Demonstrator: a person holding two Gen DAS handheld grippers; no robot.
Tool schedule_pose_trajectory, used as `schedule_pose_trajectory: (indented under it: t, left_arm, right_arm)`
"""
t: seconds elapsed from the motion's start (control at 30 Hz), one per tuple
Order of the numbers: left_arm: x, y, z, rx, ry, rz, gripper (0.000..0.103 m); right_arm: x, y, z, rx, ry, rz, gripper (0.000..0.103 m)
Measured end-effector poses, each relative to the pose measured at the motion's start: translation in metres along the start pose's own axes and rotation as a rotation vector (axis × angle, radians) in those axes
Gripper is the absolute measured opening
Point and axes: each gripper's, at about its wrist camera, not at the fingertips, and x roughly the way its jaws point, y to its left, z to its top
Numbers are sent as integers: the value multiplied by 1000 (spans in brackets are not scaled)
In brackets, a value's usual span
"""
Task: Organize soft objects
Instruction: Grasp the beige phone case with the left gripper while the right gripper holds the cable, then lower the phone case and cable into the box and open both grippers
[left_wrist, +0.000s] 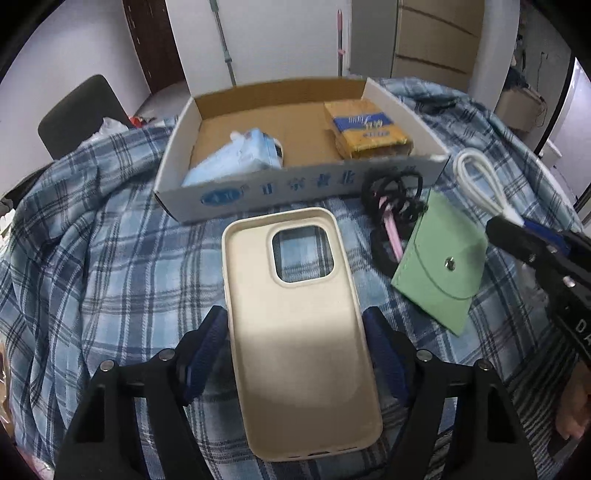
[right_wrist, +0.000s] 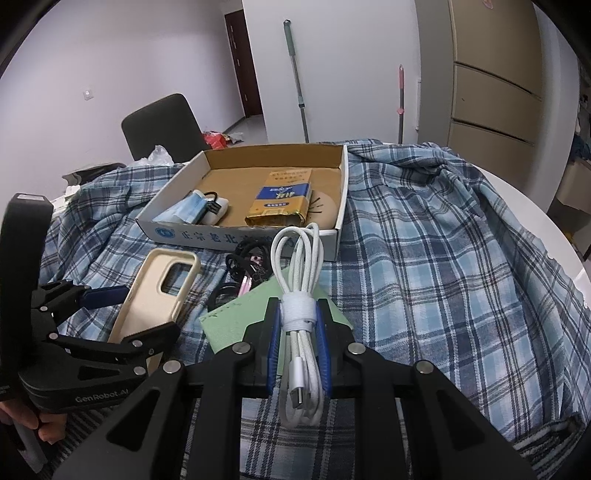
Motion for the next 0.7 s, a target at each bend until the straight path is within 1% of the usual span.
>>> schedule_pose_trajectory:
  t: [0.13, 0.3, 0.4, 0.57, 0.7]
  left_arm:
    - [-13, 1, -1, -11, -39, -37, 77]
    - [-38, -1, 1, -3, -129, -18, 77]
    - [-53, -4, 4, 8, -160, -14, 77]
    - [-82, -10, 13, 37, -214, 1, 77]
    - [-104, -10, 23, 30, -238, -22, 77]
  right_arm:
    - [-7, 1, -1, -6, -39, 19, 17]
    - [-17, 8, -1, -41, -93, 45, 17]
    - [-25, 12, 0, -55, -126, 57, 17]
    - [-56, 23, 6, -84, -182, 64, 17]
    - [-78, 30, 22, -94, -231, 63, 17]
